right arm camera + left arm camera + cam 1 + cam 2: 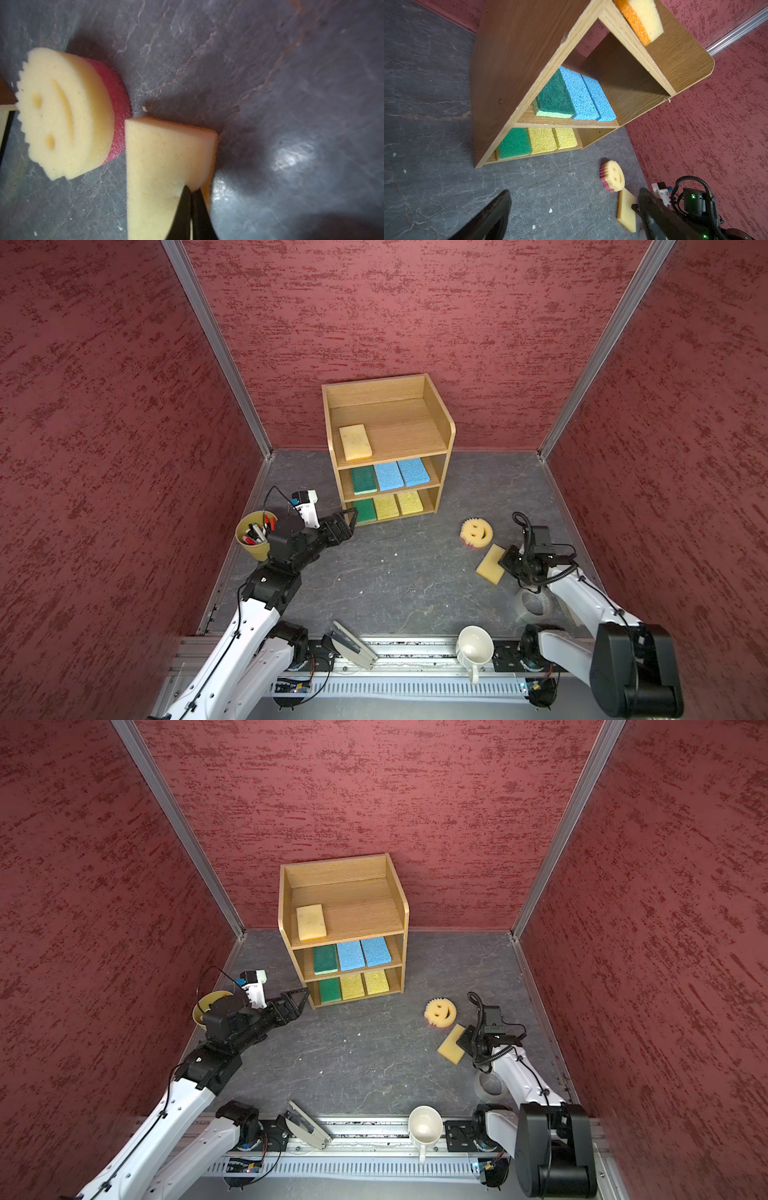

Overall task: Place and organize the cleaning sponges onto the shelf
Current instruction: 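Grasp the second yellow sponge with the right gripper and lift it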

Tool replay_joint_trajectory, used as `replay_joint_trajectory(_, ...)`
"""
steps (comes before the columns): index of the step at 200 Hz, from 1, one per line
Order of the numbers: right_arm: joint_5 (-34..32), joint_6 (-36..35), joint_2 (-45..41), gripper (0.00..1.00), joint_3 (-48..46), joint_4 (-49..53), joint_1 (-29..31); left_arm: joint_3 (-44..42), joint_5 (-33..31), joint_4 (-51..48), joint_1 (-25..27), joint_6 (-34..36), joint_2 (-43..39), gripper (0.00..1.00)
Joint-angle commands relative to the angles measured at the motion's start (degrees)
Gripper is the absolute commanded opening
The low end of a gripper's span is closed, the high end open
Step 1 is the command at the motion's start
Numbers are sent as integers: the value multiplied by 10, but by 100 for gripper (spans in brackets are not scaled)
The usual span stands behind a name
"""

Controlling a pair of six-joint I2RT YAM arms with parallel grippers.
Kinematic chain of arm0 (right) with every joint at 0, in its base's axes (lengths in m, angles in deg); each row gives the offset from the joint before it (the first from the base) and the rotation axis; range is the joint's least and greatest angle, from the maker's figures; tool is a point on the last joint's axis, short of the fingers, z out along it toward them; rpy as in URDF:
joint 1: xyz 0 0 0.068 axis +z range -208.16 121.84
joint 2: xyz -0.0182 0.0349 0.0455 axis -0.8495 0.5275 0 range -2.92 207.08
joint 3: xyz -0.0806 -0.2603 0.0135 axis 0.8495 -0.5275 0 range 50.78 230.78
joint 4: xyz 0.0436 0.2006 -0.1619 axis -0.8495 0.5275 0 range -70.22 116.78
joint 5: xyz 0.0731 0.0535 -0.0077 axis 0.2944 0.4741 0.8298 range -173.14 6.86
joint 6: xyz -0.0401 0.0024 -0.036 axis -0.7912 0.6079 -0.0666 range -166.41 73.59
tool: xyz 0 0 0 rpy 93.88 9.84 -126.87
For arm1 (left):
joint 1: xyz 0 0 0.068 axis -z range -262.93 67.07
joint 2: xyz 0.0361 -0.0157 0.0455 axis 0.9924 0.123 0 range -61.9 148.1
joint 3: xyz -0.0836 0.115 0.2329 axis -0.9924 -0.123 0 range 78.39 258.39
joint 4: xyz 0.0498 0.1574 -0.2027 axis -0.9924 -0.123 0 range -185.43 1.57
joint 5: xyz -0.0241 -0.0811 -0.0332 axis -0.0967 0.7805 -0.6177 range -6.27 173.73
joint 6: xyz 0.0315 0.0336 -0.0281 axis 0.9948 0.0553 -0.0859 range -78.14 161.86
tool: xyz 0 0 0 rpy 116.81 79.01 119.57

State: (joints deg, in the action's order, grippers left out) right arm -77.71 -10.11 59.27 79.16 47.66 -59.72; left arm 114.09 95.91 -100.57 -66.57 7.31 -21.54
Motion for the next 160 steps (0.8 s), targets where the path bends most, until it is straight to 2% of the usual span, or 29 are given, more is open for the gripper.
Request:
replay_joint_trajectory(1, -49, -15, -45, 0, 52, 51, -2, 12, 21, 24, -4, -10, 8, 93)
replay_joint_trajectory(26, -49, -35, -74, 0, 110, 106, -2, 25, 44, 24, -4, -16, 28, 92)
replay_joint_trajectory(45, -25, -49, -89, 0, 155, 131, -2, 36, 70, 24, 0, -11, 45, 92)
replay_joint_trajectory(64, 40, -69, -103, 0, 203, 141, 0, 47, 84, 23, 11, -4, 58, 92)
replay_joint_trajectory(90, 157, -101, -110, 0, 302, 141, 16, 58, 69, 24, 43, 9, 70, 92)
replay_joint_trajectory(106, 190, -115, -92, 0, 368, 143, 73, 68, 68, 35, 65, 12, 79, 92)
replay_joint_trajectory(133, 150, -129, -51, 0, 429, 119, 224, 97, 70, 41, 107, 19, 97, 93)
replay_joint_trajectory(160, 151, -136, -1, 0, 464, 108, 313, 99, 112, 94, 130, 5, 93, 95)
